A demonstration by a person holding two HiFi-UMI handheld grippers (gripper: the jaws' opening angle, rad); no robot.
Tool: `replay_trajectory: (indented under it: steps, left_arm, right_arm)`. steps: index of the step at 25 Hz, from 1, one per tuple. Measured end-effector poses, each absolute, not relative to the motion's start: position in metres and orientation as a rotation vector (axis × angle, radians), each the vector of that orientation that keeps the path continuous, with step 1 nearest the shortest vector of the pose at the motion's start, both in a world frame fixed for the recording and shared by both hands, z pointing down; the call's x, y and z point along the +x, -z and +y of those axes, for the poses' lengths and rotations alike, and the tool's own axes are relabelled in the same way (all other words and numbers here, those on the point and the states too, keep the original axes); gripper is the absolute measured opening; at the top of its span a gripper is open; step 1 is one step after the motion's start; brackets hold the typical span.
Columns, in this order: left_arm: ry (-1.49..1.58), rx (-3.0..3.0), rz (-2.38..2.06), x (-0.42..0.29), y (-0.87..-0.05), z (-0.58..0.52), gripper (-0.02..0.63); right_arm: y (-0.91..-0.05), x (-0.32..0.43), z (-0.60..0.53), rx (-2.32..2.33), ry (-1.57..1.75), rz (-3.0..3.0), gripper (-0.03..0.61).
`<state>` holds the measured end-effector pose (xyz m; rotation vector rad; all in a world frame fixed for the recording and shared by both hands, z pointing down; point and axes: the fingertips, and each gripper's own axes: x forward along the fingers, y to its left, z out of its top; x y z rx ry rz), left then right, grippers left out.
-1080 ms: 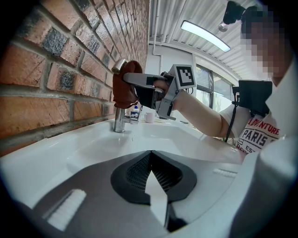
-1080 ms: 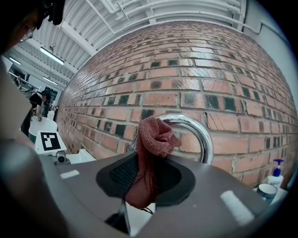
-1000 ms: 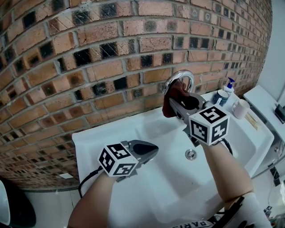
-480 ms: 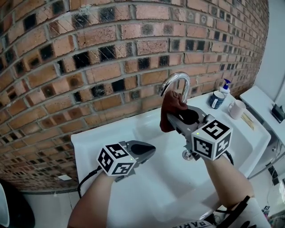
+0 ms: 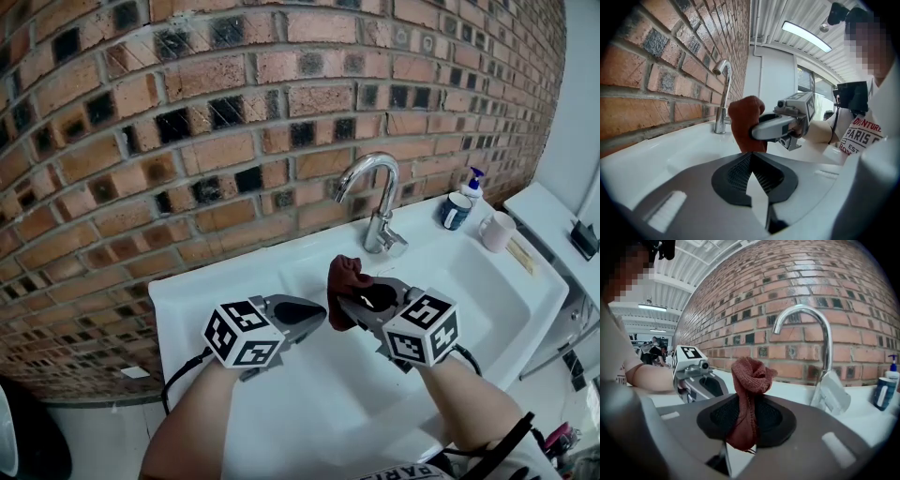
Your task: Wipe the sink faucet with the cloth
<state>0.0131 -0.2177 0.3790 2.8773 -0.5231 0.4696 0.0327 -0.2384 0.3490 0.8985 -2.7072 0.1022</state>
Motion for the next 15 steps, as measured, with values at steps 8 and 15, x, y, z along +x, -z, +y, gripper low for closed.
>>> replay_trajectory:
  steps: [8,15]
  left_arm:
    - [-0.472,2.879,-0.526,0.014,-0.379,-0.218,0.006]
    - [-0.471,2.879,-0.528,0.014,-0.379,-0.219,0.006]
  right_arm:
    - [-0.382,0.037,-0.240,0.794,-0.164,-2.676,0.087]
    - [-0.383,0.033,-0.236,0.753,-0.164,-2.682,0.086]
